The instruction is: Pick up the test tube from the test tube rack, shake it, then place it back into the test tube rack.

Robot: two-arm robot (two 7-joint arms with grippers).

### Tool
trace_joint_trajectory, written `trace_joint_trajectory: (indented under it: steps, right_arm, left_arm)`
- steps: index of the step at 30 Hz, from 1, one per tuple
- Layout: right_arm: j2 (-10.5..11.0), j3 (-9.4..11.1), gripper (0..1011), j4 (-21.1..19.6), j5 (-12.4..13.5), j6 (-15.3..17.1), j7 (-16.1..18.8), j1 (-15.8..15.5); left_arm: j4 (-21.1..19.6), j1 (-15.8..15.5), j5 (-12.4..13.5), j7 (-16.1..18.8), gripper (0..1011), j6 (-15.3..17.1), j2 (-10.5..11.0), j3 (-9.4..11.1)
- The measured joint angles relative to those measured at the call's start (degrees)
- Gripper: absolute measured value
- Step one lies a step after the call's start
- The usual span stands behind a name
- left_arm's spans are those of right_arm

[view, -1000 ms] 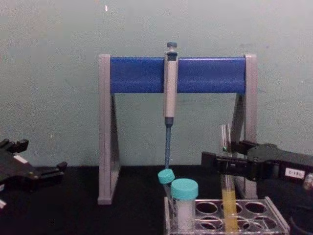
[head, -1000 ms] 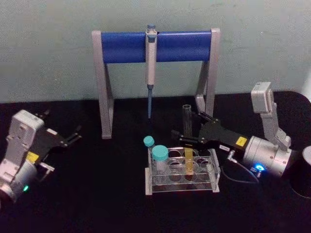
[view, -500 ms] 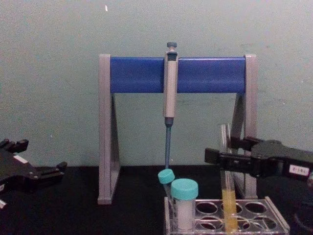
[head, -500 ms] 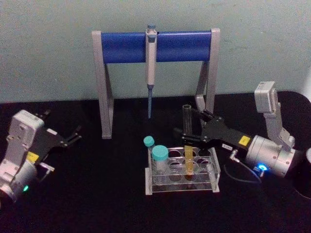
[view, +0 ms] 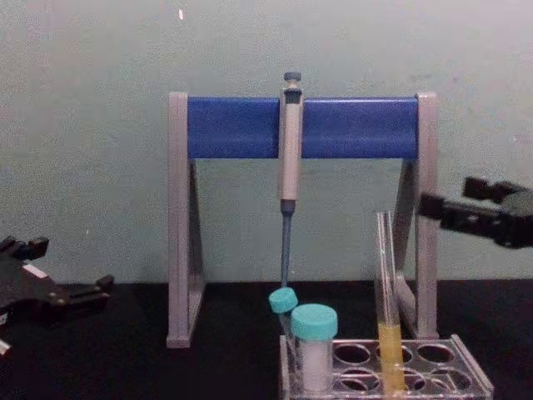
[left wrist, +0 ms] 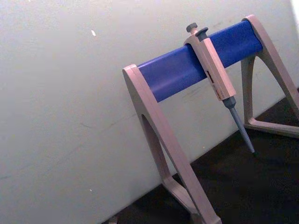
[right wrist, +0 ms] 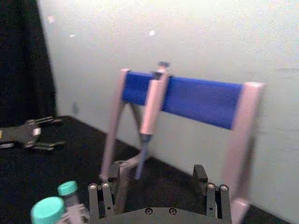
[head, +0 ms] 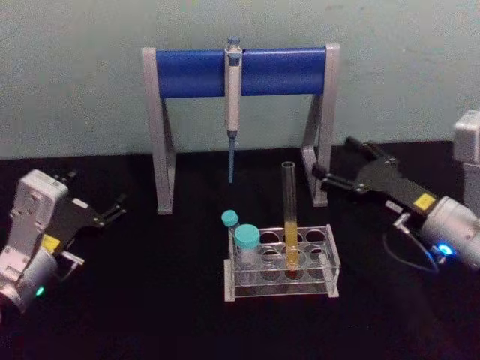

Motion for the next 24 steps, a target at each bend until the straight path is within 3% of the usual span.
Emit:
trace_joint_trajectory:
  steps: [3,7,16,24]
  right_arm:
    - [0.31,2.19,1000,-1.48,-0.53,0.45,-3.44,-1.88]
    - [0.17,3.47,1000,-2.02,-1.91,1.64,-6.98,-3.11]
    - [-1.69,3.75,1000,-0.60,-7.06,5.80,-14.40,-4.47]
    - [-3.41,3.30,1000,1.48,-9.80,8.21,-16.90,-4.85]
  left_arm:
    - [0.00,0.00,0.00,0.00,1001,0.00,0.00,0.00]
    - [0.00,0.01,0.00,0.00,1001,0.00,0.00,0.00]
    - [0.00,0.00,0.00,0.00,1001,0.00,0.00,0.00]
    - [0.00,0.00,0.00,0.00,1001,0.00,0.00,0.00]
